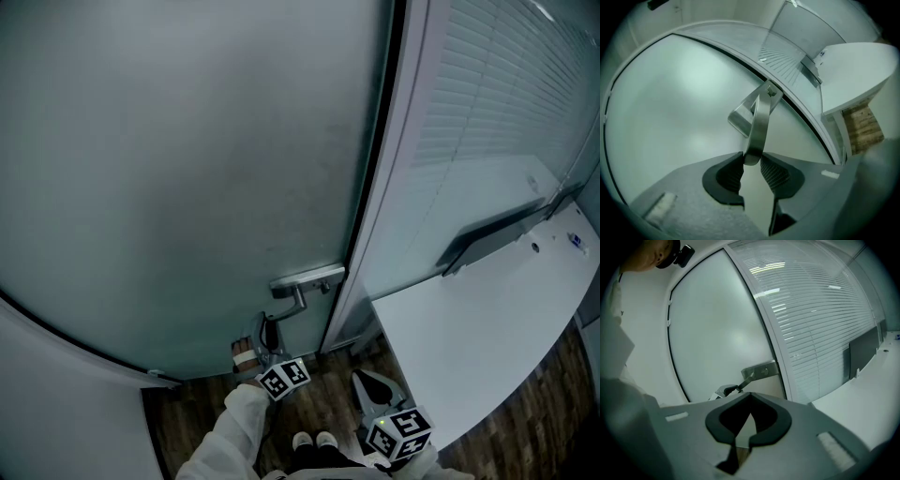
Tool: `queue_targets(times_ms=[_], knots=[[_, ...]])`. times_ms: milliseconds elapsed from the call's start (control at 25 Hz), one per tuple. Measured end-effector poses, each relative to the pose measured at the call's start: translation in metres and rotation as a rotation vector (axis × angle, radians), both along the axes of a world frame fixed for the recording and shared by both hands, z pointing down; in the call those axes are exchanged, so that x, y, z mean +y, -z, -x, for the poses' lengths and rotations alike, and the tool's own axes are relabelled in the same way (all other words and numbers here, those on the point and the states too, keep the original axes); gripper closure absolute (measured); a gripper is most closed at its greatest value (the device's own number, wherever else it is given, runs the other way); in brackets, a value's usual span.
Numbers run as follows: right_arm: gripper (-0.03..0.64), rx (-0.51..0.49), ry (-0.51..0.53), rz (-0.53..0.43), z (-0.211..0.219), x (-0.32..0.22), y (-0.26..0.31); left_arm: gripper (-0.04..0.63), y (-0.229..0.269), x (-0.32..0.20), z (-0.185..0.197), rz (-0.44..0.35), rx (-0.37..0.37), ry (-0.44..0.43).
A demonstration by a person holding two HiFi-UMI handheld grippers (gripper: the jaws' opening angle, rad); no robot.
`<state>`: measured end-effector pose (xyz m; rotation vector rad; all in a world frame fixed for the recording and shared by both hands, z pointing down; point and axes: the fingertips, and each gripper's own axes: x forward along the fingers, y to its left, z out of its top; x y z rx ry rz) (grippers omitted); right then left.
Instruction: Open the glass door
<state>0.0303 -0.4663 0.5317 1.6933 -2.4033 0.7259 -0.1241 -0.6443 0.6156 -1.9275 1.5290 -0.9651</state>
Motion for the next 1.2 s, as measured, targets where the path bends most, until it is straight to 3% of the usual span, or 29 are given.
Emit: queue_targets(times_ms=[600,1200], knots=[[0.612,-0.026,0.016,-0.004,0.008,0.014,0.003,0.485,0.005,0.046,0.001,0.022,0.017,-0.023],[0.612,-0.033,0.012,-0.006,0.002,0.032,0.006,0.485,0.009,0.107,0.002,0.058,-0.033,-0.043]])
